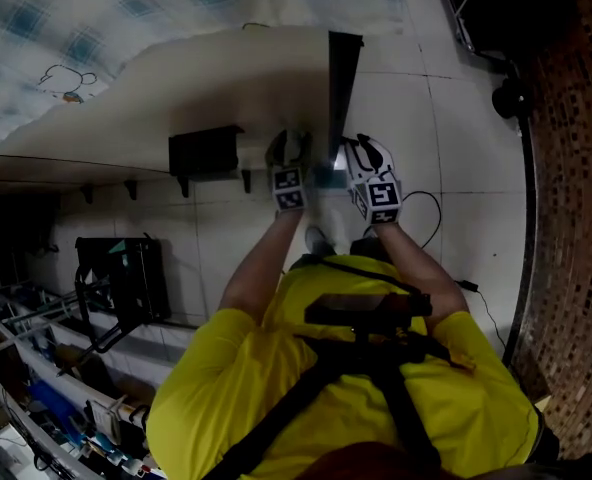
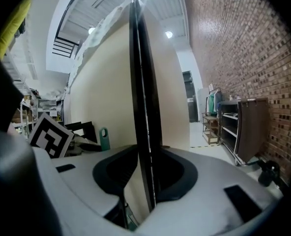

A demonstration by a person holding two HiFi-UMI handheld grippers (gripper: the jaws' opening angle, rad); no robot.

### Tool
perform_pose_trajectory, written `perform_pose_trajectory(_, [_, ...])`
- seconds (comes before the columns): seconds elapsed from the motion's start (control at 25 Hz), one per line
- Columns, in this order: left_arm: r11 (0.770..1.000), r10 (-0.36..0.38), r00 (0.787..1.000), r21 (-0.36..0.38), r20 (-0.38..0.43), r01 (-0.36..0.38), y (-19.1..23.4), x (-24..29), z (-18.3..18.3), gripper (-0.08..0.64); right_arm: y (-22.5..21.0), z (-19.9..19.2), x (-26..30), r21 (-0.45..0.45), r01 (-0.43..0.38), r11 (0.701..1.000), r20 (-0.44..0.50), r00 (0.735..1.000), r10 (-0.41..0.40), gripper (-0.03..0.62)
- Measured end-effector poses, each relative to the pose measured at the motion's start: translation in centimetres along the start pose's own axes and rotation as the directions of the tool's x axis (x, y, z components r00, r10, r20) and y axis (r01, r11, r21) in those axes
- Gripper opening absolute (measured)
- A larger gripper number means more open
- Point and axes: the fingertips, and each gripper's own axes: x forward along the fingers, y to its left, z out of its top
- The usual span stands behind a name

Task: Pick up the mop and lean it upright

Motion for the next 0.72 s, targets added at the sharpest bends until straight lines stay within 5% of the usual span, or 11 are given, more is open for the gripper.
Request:
perform_pose_trajectory(0.52, [1.0, 0.021, 0.999, 0.002, 0.047, -0.021, -0.6, -4.5, 1.1, 0.22, 0.5, -0.1, -0.1, -0.003, -0.037, 0.999, 0.007, 0.999, 0.037, 0.11])
perform_pose_trajectory(0.72, [0.999, 0.041, 0.993, -0.019, 0.113, -0.039, -0.9, -8.9, 2.8, 0.022, 0.1, 0.3, -0.3, -0.007, -0.044, 0.999, 0.014, 0.999, 0.044, 0.109])
